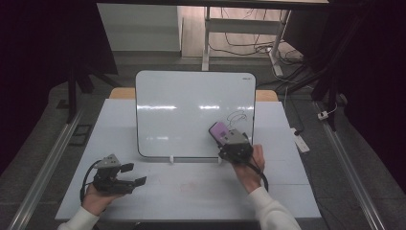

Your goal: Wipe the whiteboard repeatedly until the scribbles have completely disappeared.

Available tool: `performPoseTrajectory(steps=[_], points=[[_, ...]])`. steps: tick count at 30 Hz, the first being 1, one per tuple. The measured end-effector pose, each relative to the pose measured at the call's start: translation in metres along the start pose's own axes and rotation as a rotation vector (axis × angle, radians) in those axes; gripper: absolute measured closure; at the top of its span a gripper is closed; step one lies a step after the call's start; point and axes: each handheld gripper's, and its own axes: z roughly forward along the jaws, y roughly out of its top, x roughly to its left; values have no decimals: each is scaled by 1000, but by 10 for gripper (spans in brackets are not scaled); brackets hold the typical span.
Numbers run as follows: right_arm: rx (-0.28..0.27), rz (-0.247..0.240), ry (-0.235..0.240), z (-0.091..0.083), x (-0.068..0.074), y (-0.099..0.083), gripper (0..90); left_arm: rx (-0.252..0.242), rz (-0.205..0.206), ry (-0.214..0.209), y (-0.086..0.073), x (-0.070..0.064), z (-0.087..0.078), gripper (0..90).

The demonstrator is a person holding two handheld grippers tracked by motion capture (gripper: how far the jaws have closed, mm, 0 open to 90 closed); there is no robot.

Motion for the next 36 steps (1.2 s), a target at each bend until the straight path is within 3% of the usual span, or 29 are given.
performPoseTrajectory(steps=[3,5,10,14,17,19,23,27,29,34,36], points=[[18,-56,-24,3,14,3,403,-5,0,-3,0,0,-1,185],[14,-37,-5,2,10,3,403,-7,0,-4,0,0,-2,186],[14,9,-85,-3,-14,3,404,-8,0,-5,-1,1,-2,186],[24,23,-180,-8,-38,-1,404,-7,-2,-3,0,2,-2,186],[20,60,-167,-10,-46,-4,404,-2,2,0,0,1,-1,186],[38,31,-157,-9,-38,-4,404,0,3,-2,0,1,0,186],[60,-39,-98,-4,-10,-2,405,1,2,-2,0,1,0,186],[80,-51,-14,-1,9,0,405,-1,1,-2,-1,2,0,186],[87,-61,0,0,15,-1,405,-1,1,-1,-1,2,0,186],[85,-46,27,-1,11,-2,405,-2,1,-2,-1,1,-1,186],[77,-52,-7,-2,6,-2,404,-5,1,-1,-1,1,-1,186]])
